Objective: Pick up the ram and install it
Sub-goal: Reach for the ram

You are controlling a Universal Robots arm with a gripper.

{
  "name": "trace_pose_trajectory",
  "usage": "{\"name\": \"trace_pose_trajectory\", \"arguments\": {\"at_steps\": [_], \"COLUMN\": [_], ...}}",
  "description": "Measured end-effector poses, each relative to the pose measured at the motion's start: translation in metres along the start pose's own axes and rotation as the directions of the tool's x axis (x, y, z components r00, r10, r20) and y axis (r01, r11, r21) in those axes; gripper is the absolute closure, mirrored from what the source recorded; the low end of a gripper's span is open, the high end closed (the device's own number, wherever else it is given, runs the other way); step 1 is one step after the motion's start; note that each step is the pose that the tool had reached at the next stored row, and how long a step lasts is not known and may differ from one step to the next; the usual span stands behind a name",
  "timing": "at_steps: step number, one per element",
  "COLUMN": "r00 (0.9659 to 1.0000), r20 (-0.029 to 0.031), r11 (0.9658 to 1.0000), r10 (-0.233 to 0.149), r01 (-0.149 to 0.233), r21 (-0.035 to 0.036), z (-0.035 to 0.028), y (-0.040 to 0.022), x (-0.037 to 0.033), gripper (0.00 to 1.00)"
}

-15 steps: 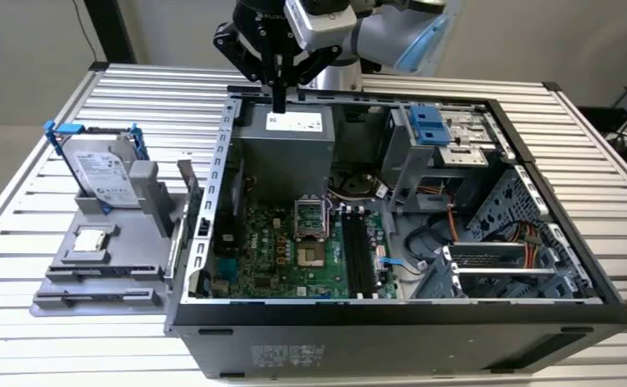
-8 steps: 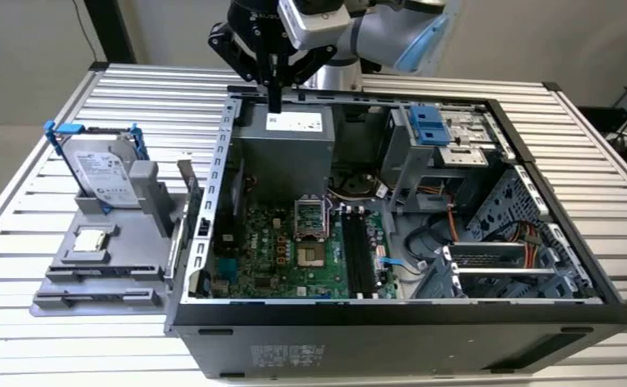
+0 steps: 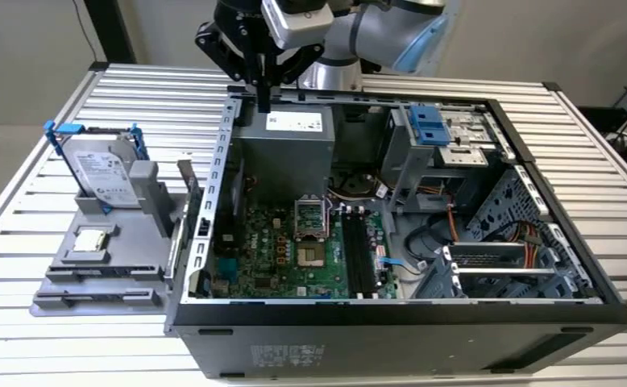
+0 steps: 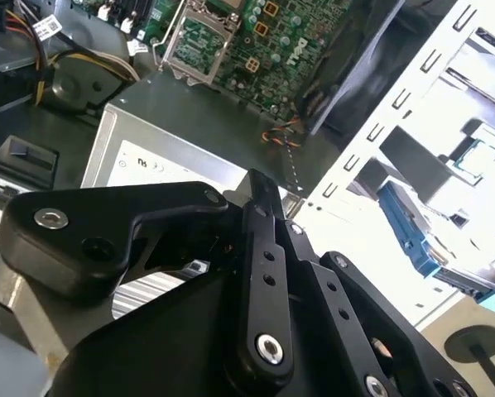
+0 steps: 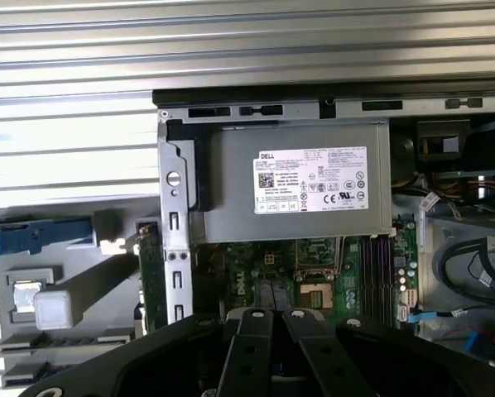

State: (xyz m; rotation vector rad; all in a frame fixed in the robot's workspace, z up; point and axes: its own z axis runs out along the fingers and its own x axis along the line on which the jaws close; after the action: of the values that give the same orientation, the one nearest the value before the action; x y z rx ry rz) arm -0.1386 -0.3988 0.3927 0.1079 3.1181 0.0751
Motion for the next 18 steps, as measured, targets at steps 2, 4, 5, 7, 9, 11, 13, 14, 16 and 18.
{"name": "trace_pose_trajectory", "arguments": {"at_steps": [2, 4, 5, 7, 9, 11, 13, 14, 16, 18], "r00": [1.0, 1.0, 1.0, 1.0, 1.0, 1.0, 1.0, 1.0, 1.0, 1.0], "r20": [-0.0001, 0.0, 0.0, 0.0, 0.0, 0.0, 0.0, 0.0, 0.0, 0.0], "r11": [1.0, 1.0, 1.0, 1.0, 1.0, 1.0, 1.0, 1.0, 1.0, 1.0], "r10": [0.0, 0.0, 0.0, 0.0, 0.0, 0.0, 0.0, 0.0, 0.0, 0.0], "r01": [0.0, 0.0, 0.0, 0.0, 0.0, 0.0, 0.0, 0.0, 0.0, 0.0], "r21": [0.0001, 0.0, 0.0, -0.0001, -0.0002, -0.0002, -0.0003, -0.0002, -0.0002, -0.0002], "z": [-0.0005, -0.0013, -0.0017, -0.0032, -0.0047, -0.0058, -0.0059, -0.0059, -0.006, -0.0061], "y": [-0.0003, -0.0005, -0.0006, -0.0009, -0.0011, -0.0013, -0.0015, -0.0015, -0.0017, -0.0019], "x": [0.0034, 0.0063, 0.0078, 0.0103, 0.0127, 0.0154, 0.0176, 0.0186, 0.0211, 0.0241], "gripper": [1.0, 1.0, 1.0, 1.0, 1.0, 1.0, 1.0, 1.0, 1.0, 1.0]}}
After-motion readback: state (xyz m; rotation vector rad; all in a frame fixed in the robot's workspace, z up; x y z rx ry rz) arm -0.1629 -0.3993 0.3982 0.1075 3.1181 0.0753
